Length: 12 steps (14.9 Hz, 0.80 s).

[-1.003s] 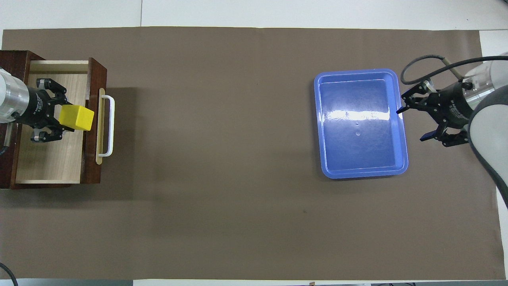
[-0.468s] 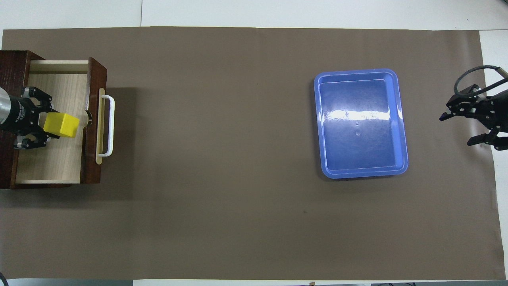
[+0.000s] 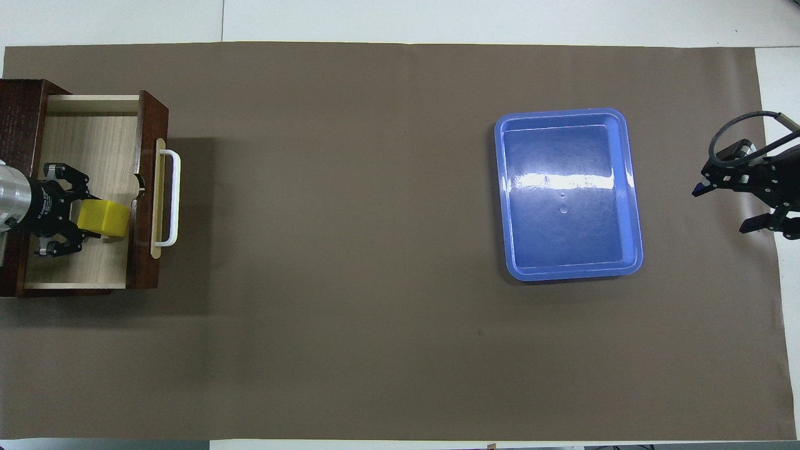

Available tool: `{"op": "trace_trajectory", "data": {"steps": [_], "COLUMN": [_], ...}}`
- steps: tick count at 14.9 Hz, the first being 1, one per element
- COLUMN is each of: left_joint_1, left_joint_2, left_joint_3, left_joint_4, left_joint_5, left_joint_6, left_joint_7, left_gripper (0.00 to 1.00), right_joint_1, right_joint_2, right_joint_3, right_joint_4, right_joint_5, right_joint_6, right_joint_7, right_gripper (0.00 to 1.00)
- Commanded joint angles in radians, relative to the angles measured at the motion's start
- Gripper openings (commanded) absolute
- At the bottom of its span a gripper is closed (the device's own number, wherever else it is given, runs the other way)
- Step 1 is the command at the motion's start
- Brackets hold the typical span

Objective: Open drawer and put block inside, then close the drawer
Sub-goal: 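Push the drawer closed with the left gripper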

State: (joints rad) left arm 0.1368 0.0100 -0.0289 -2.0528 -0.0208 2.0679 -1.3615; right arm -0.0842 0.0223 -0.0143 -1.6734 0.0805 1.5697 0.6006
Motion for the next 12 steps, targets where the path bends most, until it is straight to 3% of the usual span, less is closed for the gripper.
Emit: {"op": "trace_trajectory", "data": {"steps": [1,4,6,8,12], "left_joint_1": [0.001,0.0,-0.087,-0.181,-0.253], "left_joint_2": [-0.041,-0.039,0.002,0.008,0.01], "left_joint_3": [-0.006,-0.015,-0.017,-0.014,-0.014], "left_joint_4": [-0.033,0.081,0.186,0.197,0.134], "left_joint_5": [-0.013,-0.013,-0.019,-0.013,-0.004], "left_joint_6": [0.021,-0.059,-0.132,-0.129,-0.103], "left_joint_7": [0.016,0.012,-0.045,-0.132,-0.151], "left_gripper": [0.99,1.0,1.0,1.0,1.0], "right_joint_1": [0.001,0.032,0.032,0.032,0.037], "right_joint_2": [-0.016,-0.018,-0.018,-0.018,-0.019], "right_joint_3": [0.016,0.014,0.014,0.014,0.016], "right_joint_4": [-0.011,-0.016,-0.016,-0.014,-0.014], "right_joint_5": [-0.024,-0.024,-0.024,-0.024,-0.024], "right_joint_6": [-0.005,-0.002,-0.002,-0.003,-0.002], "right_joint_7": [-0.016,-0.005,-0.005,-0.007,-0.005], "right_gripper": [0.82,0.82,0.82,0.82,0.83]}}
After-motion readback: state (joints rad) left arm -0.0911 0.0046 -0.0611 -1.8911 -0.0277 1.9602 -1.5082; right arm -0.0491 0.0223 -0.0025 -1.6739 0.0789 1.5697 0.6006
